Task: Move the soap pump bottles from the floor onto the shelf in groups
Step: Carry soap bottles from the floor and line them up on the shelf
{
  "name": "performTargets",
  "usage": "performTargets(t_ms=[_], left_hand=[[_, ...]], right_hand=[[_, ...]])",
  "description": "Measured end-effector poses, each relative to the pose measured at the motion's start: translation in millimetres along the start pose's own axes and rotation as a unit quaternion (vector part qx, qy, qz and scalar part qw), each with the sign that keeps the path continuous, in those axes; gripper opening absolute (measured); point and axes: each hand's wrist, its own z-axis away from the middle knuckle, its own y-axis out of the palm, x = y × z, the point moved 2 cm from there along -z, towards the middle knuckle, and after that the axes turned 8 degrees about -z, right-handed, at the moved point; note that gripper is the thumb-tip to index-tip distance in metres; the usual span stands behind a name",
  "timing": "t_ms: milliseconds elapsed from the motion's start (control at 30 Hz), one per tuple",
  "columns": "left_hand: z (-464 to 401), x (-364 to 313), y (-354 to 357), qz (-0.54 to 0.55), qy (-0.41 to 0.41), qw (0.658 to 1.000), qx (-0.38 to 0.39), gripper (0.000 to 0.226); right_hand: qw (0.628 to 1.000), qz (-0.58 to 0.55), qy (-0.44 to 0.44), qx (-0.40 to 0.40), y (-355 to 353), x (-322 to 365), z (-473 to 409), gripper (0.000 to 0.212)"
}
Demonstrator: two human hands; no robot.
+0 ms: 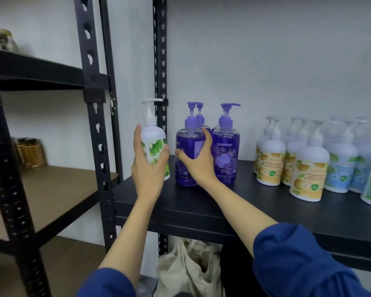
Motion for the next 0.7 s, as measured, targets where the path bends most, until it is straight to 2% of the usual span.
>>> performTargets(t_ms=[133, 233, 300, 433, 600, 700], left_hand=[[-0.5, 1.1, -0.4, -0.002, 0.004, 1.000, -0.002, 0.073], [-0.8, 1.4, -0.5, -0.001, 0.000, 1.000, -0.005, 0.073], [-0.7, 1.8, -0.3, 0.002, 0.000, 1.000, -0.007, 0.073], [-1.8, 4.7, 1.9, 0.002, 0.002, 1.000, -0.005, 0.072], [-1.9, 5.2, 2.3, 0.005, 0.012, 1.000, 0.003, 0.073], [-1.4, 5.4, 1.7, 0.010, 0.011, 1.000, 0.001, 0.074]], right_hand=[[0.996, 0.085, -0.026, 0.003, -2.4, 4.5, 5.5, 0.102], [0.964, 0.255, -0.076, -0.020, 0.4, 9.9, 6.2, 0.107], [0.948, 0.303, -0.089, -0.032, 2.9, 9.9, 4.9, 0.108], [0.960, 0.262, -0.090, -0.026, 0.9, 7.6, 4.1, 0.105], [0.981, 0.176, -0.075, 0.025, -1.5, 3.5, 6.2, 0.099], [0.968, 0.230, -0.099, 0.009, 5.0, 7.7, 7.5, 0.098]])
